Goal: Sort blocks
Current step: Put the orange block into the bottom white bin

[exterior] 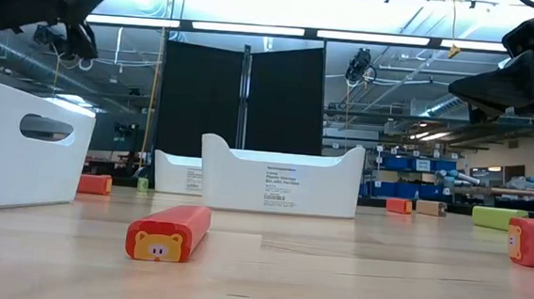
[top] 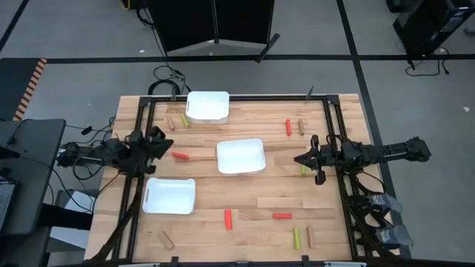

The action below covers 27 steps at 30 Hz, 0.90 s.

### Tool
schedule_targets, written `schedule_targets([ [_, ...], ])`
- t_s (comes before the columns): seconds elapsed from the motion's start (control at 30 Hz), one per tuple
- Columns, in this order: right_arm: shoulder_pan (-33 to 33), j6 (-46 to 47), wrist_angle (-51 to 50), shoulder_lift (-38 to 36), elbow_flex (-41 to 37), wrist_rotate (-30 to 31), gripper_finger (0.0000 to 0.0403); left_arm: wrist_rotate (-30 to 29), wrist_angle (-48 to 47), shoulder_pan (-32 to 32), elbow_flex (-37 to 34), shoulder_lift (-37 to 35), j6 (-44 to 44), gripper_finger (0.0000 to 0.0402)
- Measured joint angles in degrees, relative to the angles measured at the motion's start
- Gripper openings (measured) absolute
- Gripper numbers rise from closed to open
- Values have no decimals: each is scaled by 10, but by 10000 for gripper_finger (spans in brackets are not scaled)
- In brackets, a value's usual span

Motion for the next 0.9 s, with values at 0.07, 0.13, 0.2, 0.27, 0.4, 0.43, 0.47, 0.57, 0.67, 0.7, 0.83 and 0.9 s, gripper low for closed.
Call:
schedule_targets([
  [0.07, 0, 0, 0, 0, 0, 0, 42, -21, -24, 0, 10, 8, -22, 26],
  [0.13, 0, 0, 0, 0, 0, 0, 42, -66, -29, 0, 12, 22, -39, 26],
  [0.2, 0, -9, 4, 0, 0, 0, 42, -128, -18, 0, 12, 44, -52, 26],
  [0.27, 0, -35, 22, 0, 0, 3, 42, -167, -13, 0, 22, 64, -41, 26],
  [0.4, 0, -26, 108, 0, 0, 14, 42, -170, -91, 0, 72, 124, -8, 27],
  [0.43, 0, -20, 138, 0, 0, 14, 42, -170, -133, 0, 93, 143, -11, 29],
  [0.47, -1, -16, 171, 0, 0, 16, 42, -170, -175, 0, 118, 163, -20, 33],
  [0.57, -4, -16, 289, 0, 0, 44, 42, -169, -333, 0, 206, 231, -55, 52],
  [0.67, -12, -29, 370, 0, 1, 96, 42, -168, -517, 0, 300, 320, -96, 83],
  [0.7, -15, -40, 375, 0, 5, 112, 42, -166, -582, 0, 328, 351, -110, 95],
  [0.83, -33, -59, 349, 8, 23, 154, 42, -132, -791, 0, 412, 476, -158, 141],
  [0.9, -45, -60, 347, 19, 28, 164, 42, -106, -845, 0, 428, 532, -155, 161],
])
